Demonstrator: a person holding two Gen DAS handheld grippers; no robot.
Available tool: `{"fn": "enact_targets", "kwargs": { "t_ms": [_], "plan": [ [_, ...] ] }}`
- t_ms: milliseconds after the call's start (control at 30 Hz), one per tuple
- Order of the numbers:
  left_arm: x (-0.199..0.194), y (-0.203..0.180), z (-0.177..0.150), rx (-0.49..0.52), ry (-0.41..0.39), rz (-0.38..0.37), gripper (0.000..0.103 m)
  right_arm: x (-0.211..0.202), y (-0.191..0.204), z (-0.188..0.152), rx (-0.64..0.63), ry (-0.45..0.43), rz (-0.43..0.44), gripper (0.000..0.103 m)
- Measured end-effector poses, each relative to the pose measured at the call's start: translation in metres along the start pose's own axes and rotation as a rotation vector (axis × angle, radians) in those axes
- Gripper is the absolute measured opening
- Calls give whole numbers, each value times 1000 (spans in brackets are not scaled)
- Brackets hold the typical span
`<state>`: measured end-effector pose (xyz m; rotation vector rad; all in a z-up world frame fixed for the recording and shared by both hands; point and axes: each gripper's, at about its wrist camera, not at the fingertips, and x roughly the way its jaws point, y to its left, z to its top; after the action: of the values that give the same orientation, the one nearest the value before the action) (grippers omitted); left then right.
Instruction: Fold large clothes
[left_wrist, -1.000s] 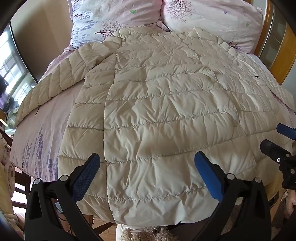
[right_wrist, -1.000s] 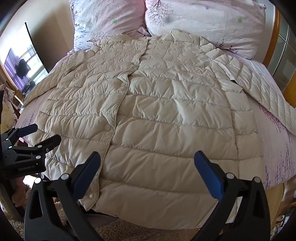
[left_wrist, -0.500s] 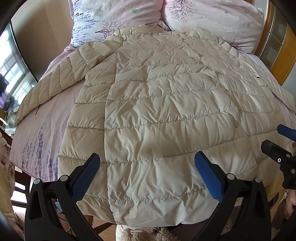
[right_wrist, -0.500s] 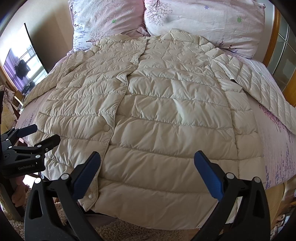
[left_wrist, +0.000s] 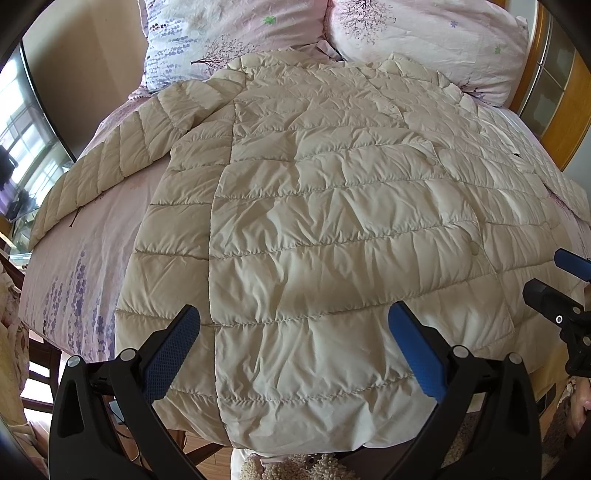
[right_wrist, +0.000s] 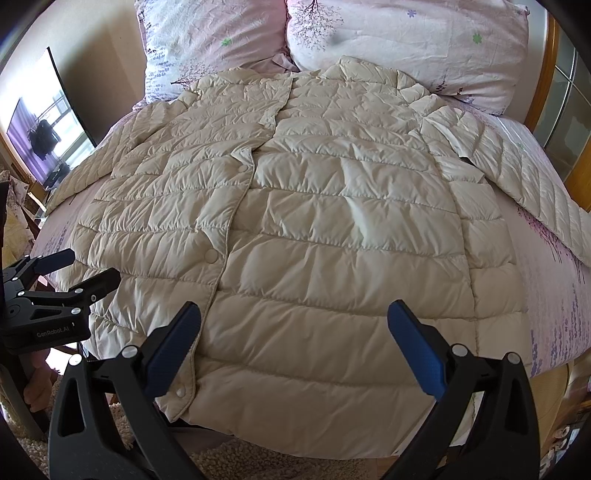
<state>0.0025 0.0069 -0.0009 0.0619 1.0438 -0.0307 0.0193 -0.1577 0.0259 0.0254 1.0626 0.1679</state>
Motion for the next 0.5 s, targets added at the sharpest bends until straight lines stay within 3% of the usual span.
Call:
{"fn": "enact_targets", "kwargs": {
  "t_ms": [500],
  "plan": [
    [0, 0, 0, 0, 1, -1, 102, 1, -2, 1, 5, 1, 2, 101]
  ]
}}
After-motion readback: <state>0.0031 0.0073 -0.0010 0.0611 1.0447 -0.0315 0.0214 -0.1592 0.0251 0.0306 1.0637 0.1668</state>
